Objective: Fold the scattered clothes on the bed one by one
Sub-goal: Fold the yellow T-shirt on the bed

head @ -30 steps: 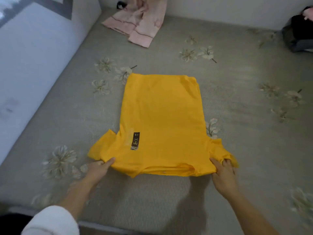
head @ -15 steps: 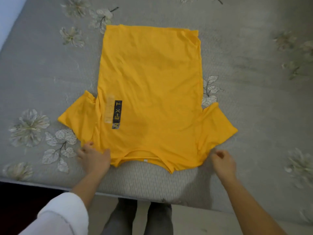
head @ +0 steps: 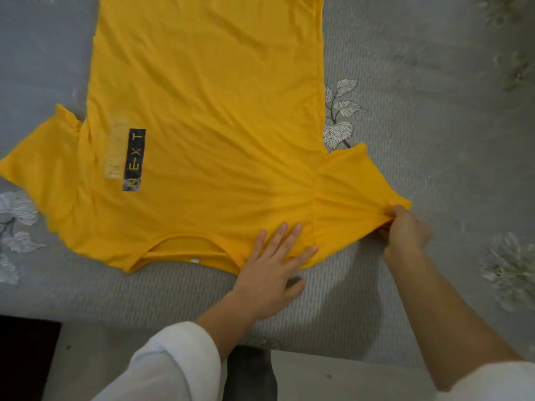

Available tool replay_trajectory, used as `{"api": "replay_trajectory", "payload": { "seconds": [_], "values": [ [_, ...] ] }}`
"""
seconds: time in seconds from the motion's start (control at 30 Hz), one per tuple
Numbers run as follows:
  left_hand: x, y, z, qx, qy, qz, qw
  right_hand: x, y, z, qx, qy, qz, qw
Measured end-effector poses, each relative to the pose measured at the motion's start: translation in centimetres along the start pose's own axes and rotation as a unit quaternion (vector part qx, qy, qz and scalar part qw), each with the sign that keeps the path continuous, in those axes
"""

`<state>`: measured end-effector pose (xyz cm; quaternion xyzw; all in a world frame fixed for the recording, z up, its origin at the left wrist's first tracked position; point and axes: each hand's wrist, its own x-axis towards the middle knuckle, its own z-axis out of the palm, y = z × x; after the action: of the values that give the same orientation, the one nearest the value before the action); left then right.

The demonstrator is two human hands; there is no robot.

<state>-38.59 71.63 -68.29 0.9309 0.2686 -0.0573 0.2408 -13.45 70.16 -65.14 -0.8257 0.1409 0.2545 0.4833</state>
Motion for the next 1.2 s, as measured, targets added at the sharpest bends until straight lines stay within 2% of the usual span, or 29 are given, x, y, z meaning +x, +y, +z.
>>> {"api": "replay_trajectory", "payload": {
  "seconds": [0.13, 0.2, 0.27, 0.33, 0.4, 0.47, 0.5, 0.53, 0.6, 0.63, 0.77, 0.83, 0.93, 1.03, 1.13, 1.2],
  "values": [
    [1.0, 1.8, 1.0, -0.028, -0.012, -0.003, 1.000, 0.7, -0.2, -1.7, -0.003, -0.161, 0.038, 0.986],
    [1.2, 2.5, 1.0, -0.039, -0.005, -0.020, 0.999, 0.6, -0.6, -1.5, -0.013, -0.140, 0.014, 0.990],
    [1.3, 2.8, 1.2, -0.035, -0.005, -0.034, 0.999, -0.5, -1.3, -1.1, -0.024, -0.091, -0.049, 0.994],
    [1.1, 3.0, 1.2, -0.019, -0.001, -0.043, 0.999, -3.0, -2.3, -0.2, -0.051, -0.122, -0.152, 0.980],
    [0.8, 3.2, 1.2, 0.000, 0.003, -0.038, 0.999, -6.4, -2.9, 1.0, -0.104, -0.271, -0.258, 0.922],
    [0.4, 3.3, 1.4, 0.007, 0.004, -0.027, 1.000, -8.4, -2.3, 2.3, -0.195, -0.409, -0.306, 0.838],
    [0.2, 3.4, 1.4, 0.008, 0.005, -0.023, 1.000, -8.8, -1.7, 2.8, -0.235, -0.448, -0.309, 0.805],
    [0.0, 3.5, 1.5, 0.012, 0.005, -0.020, 1.000, -9.2, -1.3, 3.3, -0.262, -0.468, -0.303, 0.788],
    [-0.5, 3.8, 1.7, 0.022, 0.005, -0.008, 1.000, -8.9, -0.4, 4.1, -0.314, -0.463, -0.319, 0.765],
    [-0.7, 3.9, 1.9, 0.024, 0.002, 0.001, 1.000, -8.6, -0.1, 4.4, -0.361, -0.444, -0.349, 0.742],
    [-1.2, 3.8, 2.6, 0.040, -0.002, 0.033, 0.999, -7.1, 0.8, 5.4, -0.576, -0.387, -0.429, 0.577],
    [-1.2, 3.4, 2.0, 0.038, 0.004, 0.039, 0.999, -7.1, 0.8, 5.7, -0.622, -0.361, -0.448, 0.531],
    [-1.3, 1.9, 0.1, 0.009, 0.049, 0.038, 0.998, -8.1, 0.2, 6.2, -0.620, -0.330, -0.468, 0.536],
    [-2.4, -1.7, -2.3, -0.089, 0.126, 0.011, 0.988, -10.1, 0.1, 7.5, -0.588, -0.322, -0.486, 0.560],
    [-5.0, -7.4, -5.3, -0.154, 0.234, -0.109, 0.954, -13.4, 0.8, 9.8, -0.561, -0.320, -0.496, 0.580],
    [-7.5, -11.7, -7.3, -0.175, 0.306, -0.236, 0.906, -16.1, 2.1, 11.9, -0.549, -0.337, -0.508, 0.572]
  ]
}}
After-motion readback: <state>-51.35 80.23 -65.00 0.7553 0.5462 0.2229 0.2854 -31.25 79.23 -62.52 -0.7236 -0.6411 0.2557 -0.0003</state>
